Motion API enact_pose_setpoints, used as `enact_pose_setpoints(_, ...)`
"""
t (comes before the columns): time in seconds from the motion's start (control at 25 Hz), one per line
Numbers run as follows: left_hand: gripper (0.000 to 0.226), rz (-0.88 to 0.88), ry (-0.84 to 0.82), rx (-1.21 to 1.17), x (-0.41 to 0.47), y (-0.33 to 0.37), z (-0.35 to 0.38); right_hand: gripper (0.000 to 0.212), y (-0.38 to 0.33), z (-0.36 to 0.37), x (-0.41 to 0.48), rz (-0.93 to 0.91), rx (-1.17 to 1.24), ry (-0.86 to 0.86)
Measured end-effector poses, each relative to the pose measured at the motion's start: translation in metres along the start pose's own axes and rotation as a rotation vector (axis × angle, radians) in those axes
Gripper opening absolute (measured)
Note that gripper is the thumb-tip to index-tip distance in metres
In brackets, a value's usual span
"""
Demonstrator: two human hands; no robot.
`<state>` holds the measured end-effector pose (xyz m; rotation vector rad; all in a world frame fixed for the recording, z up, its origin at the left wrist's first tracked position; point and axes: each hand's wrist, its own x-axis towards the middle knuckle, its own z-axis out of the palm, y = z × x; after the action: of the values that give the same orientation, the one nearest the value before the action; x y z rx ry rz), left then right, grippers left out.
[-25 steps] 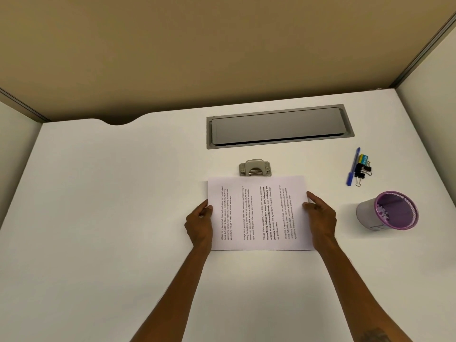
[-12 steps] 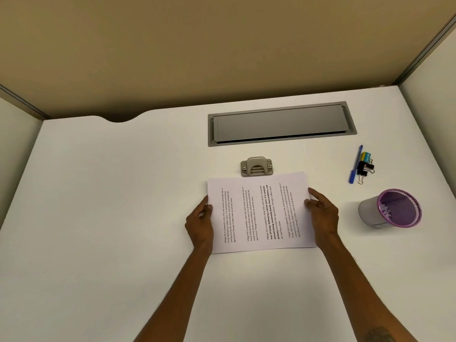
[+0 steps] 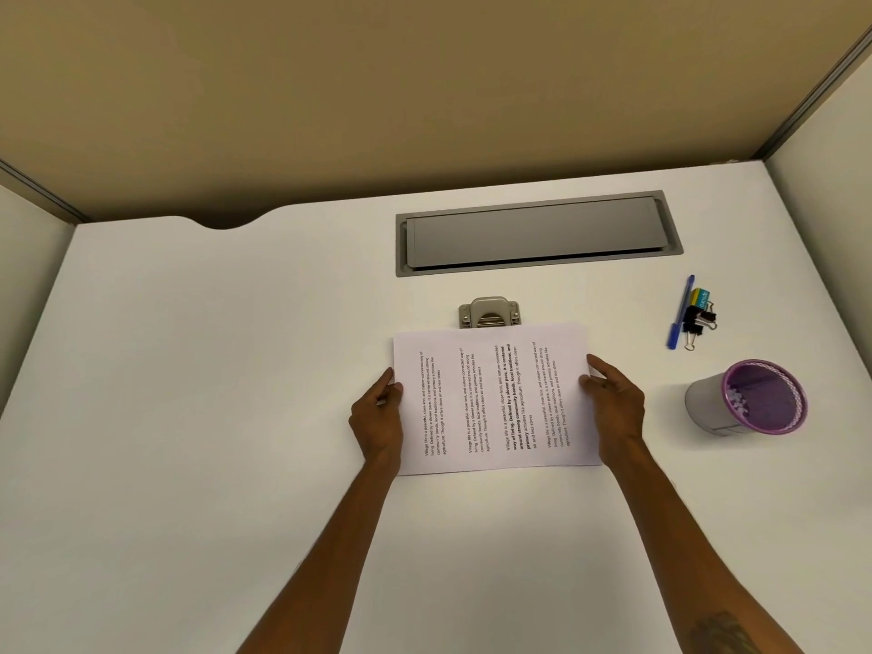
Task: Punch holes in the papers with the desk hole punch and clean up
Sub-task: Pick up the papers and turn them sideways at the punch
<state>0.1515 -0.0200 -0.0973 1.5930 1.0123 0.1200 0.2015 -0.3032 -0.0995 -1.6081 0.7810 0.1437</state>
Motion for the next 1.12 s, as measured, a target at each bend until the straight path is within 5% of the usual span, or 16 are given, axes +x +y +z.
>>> enact_pose_setpoints(1.12,0.033,0.065,-0.014,0.033,0.0076,0.0014,0.0007,0.038,-0.0033,0.0020,0.0002,-0.010,-0.008,-0.007)
